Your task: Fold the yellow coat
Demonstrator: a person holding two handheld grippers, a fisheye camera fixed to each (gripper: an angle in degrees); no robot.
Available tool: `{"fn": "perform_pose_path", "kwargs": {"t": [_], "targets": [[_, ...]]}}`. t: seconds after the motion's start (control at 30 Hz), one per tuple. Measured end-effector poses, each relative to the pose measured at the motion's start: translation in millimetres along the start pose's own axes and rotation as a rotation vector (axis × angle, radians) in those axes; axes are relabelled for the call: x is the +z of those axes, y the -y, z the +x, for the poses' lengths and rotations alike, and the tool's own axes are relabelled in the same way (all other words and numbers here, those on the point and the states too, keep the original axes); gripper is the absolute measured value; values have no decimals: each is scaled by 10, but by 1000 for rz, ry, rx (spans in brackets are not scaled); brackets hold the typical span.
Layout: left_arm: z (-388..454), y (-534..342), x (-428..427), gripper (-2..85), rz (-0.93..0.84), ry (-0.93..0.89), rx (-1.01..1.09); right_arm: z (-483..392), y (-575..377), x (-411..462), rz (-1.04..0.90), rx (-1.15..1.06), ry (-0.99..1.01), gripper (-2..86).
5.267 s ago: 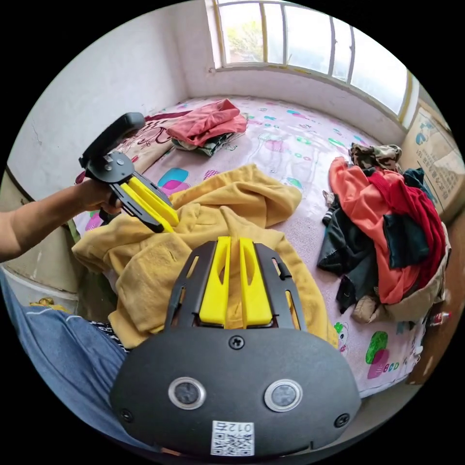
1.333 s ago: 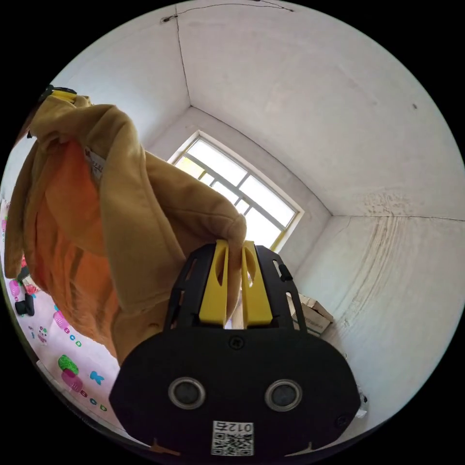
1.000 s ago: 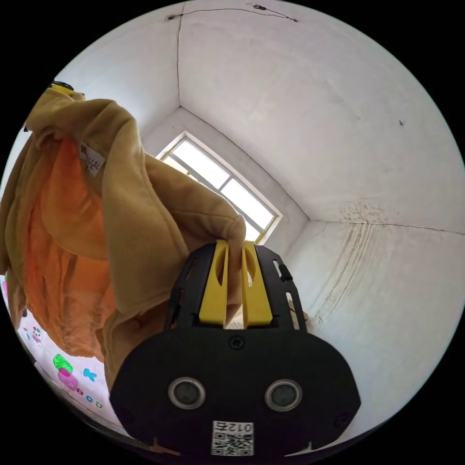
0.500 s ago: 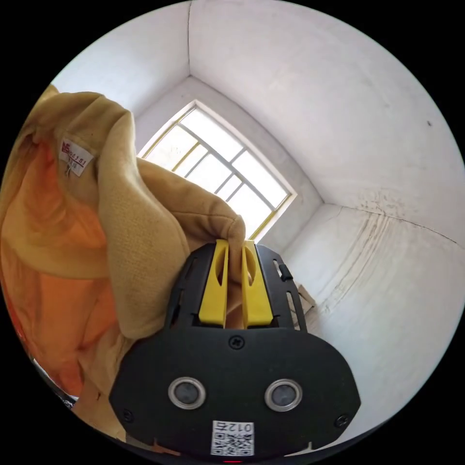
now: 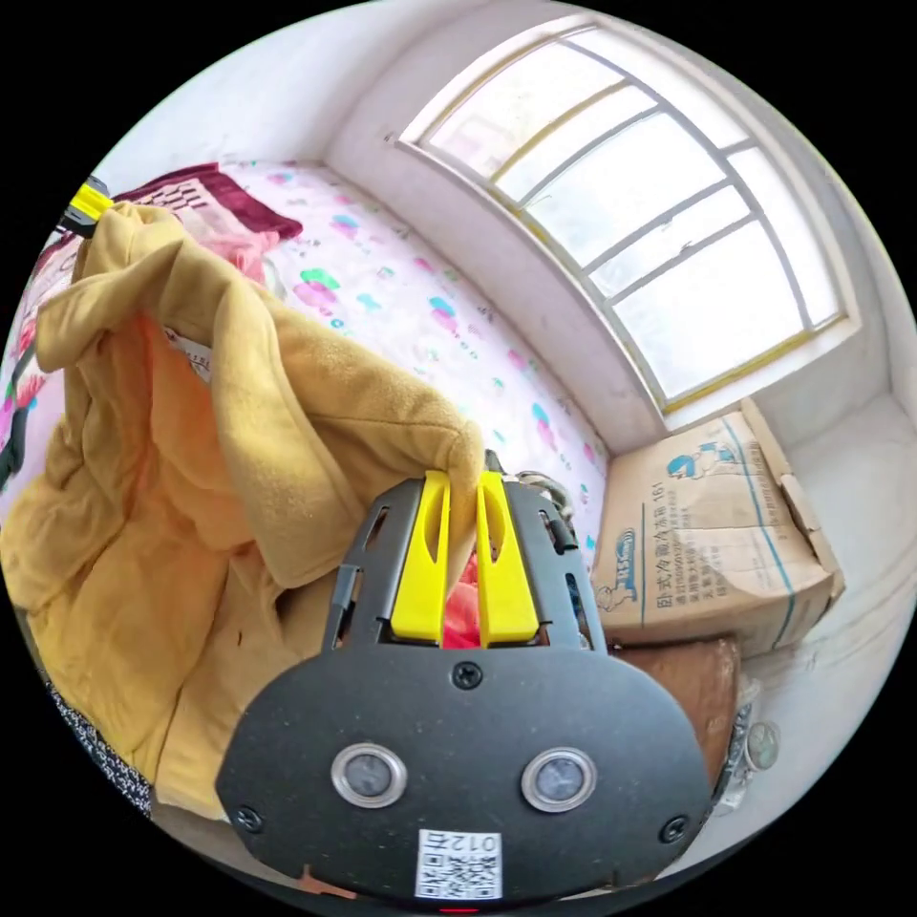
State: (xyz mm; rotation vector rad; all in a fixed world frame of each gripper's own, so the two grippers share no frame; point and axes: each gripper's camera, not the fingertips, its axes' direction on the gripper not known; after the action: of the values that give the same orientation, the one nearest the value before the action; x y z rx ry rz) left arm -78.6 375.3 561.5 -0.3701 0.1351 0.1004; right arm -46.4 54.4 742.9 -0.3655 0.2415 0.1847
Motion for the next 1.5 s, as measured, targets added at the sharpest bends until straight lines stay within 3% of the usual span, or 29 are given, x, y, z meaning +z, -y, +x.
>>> {"fn": "perform_pose_path", "kwargs": {"t": [0.23,0.37,0.43,0.5,0.6,0.73,0.93,1.17,1.37,1.5], "targets": [[-371,949,973,31,-84,-30,-80,353,326,1659,-47,40,70,36],[-890,1435,1379,38,-183,-251,-271,809,480,2521,-193,151,227,60],[-998,1531,1493,43,-199,-231,-283,892,446,2762,-210,166,260,70],[-1157,1565,1429,44,-115,-128,-324,900,379,3006,-240,162,265,78],[-1564,1496,1179,38,64,-238,-404,1031,321,3175,-267,188,318,96],[-1959,1277,769,27,215,-220,-416,1408,206,3060,-237,249,261,94],[-2310,336,155,8,338,-233,-325,2110,-299,2028,-59,279,162,65],[-2491,-1749,-651,3,446,-347,-318,2342,-1476,-162,239,296,124,26],[-2676,-3765,-910,3,479,-458,-440,1679,-2956,-2337,593,348,157,6],[-2546,-4957,-762,2,329,-422,-397,577,-3768,-3314,609,271,377,9]]}}
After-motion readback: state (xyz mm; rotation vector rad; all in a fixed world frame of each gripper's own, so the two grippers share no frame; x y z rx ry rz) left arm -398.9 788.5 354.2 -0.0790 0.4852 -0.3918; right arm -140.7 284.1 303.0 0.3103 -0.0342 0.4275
